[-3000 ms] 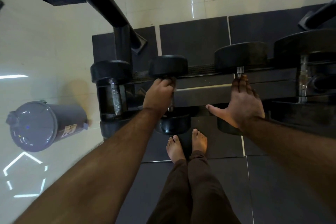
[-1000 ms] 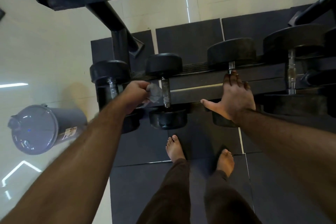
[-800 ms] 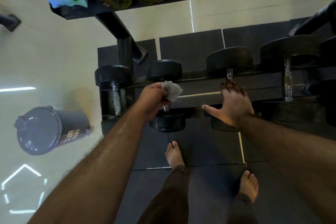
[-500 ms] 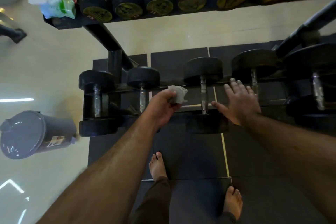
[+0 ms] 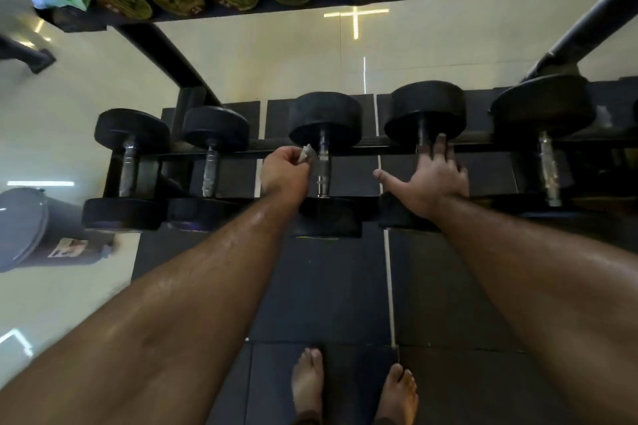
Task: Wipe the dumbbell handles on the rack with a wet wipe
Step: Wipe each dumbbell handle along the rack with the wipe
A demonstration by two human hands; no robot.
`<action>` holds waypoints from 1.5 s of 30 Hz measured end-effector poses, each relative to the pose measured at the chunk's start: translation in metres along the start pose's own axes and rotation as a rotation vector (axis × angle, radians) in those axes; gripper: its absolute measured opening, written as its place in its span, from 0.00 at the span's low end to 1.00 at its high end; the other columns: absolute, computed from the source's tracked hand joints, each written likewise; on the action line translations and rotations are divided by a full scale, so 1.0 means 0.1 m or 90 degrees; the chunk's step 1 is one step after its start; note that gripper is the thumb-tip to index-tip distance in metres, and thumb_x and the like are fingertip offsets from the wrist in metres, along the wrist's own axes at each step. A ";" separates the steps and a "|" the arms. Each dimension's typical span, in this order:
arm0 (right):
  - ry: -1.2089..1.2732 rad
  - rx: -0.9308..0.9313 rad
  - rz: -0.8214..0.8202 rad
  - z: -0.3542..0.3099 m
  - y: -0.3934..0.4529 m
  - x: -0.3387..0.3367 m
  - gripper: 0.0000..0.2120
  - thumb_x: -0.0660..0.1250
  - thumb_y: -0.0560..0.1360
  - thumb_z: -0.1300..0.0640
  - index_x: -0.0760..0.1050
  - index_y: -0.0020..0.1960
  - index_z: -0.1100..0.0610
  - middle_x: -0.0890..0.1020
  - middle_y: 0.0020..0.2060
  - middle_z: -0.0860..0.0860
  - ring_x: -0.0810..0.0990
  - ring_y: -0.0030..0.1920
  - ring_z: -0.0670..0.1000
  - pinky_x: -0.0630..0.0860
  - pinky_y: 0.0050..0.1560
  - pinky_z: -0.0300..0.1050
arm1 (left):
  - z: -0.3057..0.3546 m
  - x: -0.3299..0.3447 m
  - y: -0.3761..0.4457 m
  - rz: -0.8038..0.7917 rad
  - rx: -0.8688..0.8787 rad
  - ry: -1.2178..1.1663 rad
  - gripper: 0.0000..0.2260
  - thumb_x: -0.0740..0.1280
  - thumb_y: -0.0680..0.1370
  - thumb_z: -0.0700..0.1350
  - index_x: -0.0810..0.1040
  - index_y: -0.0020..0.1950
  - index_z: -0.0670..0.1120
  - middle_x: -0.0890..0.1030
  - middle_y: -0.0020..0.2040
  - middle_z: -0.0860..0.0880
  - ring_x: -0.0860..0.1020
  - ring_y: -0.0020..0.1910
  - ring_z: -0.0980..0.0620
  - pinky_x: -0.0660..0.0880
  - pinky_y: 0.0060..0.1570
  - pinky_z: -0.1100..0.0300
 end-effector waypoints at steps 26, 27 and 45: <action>-0.006 0.000 0.043 -0.22 -0.02 -0.08 0.46 0.64 0.67 0.17 0.78 0.66 0.54 0.82 0.60 0.53 0.81 0.59 0.57 0.81 0.56 0.53 | 0.43 0.71 0.33 -0.128 0.349 0.379 0.10 0.69 0.78 0.38 0.87 0.57 0.44 0.81 0.60 0.44 0.79 0.59 0.41 0.78 0.59 0.48; -0.007 -0.002 0.044 -0.23 -0.02 -0.08 0.46 0.64 0.67 0.17 0.78 0.65 0.55 0.82 0.60 0.53 0.81 0.59 0.57 0.81 0.56 0.53 | 0.43 0.72 0.33 -0.143 0.374 0.401 0.10 0.69 0.78 0.37 0.87 0.57 0.44 0.80 0.61 0.44 0.78 0.60 0.41 0.77 0.60 0.48; -0.023 0.008 0.039 -0.32 -0.05 -0.13 0.48 0.64 0.66 0.16 0.78 0.67 0.55 0.81 0.63 0.54 0.80 0.62 0.57 0.79 0.58 0.52 | 0.45 0.89 -0.05 -0.597 0.502 0.739 0.10 0.68 0.78 0.39 0.86 0.54 0.48 0.83 0.50 0.48 0.82 0.50 0.46 0.80 0.48 0.54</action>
Point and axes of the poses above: each hand's wrist, its own y-axis towards the middle knuckle, its own x-axis out of the palm, z = x × y, the point moved 8 cm from there along y, towards the middle knuckle
